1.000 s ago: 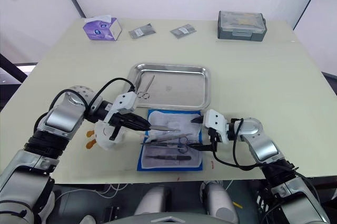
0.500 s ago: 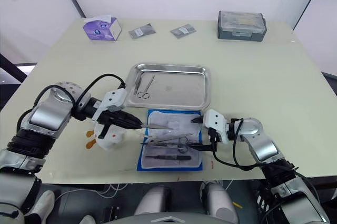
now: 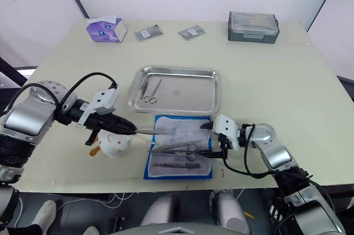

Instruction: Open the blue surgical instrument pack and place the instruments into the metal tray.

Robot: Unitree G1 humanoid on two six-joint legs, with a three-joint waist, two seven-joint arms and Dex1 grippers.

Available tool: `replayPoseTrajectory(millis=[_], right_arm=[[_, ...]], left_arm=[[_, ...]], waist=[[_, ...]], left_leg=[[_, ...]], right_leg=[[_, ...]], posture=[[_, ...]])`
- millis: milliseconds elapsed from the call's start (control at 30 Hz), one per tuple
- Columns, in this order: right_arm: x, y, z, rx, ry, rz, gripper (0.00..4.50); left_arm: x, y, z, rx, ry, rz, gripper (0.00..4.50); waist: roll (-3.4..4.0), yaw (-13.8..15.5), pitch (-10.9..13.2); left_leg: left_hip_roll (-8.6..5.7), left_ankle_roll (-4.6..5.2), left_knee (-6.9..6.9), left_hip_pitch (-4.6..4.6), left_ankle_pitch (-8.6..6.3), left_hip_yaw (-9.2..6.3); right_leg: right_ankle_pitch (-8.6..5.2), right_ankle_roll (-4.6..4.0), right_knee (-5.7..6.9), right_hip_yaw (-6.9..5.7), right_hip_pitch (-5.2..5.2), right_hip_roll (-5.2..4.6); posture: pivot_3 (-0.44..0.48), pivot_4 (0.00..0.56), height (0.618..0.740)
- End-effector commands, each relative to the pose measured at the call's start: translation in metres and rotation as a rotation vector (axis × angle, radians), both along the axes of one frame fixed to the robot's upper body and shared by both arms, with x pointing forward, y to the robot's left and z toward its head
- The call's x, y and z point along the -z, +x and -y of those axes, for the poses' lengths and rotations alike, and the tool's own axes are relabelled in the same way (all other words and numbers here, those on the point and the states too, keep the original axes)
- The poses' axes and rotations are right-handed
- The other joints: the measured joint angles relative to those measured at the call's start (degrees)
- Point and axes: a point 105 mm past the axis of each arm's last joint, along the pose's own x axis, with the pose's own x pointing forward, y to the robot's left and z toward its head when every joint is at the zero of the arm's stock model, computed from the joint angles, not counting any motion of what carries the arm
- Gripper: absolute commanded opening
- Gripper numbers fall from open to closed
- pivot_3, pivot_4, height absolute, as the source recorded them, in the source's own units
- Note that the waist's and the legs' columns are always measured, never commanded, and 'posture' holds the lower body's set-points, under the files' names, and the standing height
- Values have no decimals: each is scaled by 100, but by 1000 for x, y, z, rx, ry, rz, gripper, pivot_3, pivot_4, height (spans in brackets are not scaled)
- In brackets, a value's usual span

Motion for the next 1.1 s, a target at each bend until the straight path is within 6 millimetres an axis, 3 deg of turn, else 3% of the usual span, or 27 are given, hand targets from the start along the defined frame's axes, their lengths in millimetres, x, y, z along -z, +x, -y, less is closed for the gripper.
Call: replayPoseTrajectory(millis=[33, 400, 667, 900, 1100], right_arm=[[71, -25, 21, 47, -203, -261, 4500], [72, -27, 23, 42, -208, -263, 4500], [72, -28, 22, 39, -209, -261, 4500], [72, -28, 24, 40, -212, -260, 4500], [72, -28, 24, 41, -214, -260, 4500]], left_arm=[[-12, 0, 5, 29, -53, 13, 55], [-32, 21, 26, -124, -257, 97, 55], [-50, 71, 39, -465, -408, 309, 55], [-44, 98, 41, -775, -400, 354, 55], [-25, 111, 44, -1031, -367, 340, 55]], waist=[[-1, 0, 0], [-7, -2, -1], [-25, 1, -12], [-41, 0, -23], [-46, 4, -27]], left_leg=[[0, 0, 0, 0, 0, 1], [1, 0, 0, -1, 0, 5], [0, 0, 1, 0, 0, -8], [-1, 0, 1, 3, 0, -17], [-5, -1, 2, 5, 0, -21]], right_leg=[[0, 0, 0, 1, 0, 0], [1, 0, 1, -1, 0, 2], [3, 2, 1, -1, 2, 0], [11, -8, 4, 2, 4, -1], [17, -17, 4, 3, 7, -6]], posture=[[0, 150, 734], [0, 150, 734], [0, 150, 734], [0, 150, 734], [0, 150, 734]])
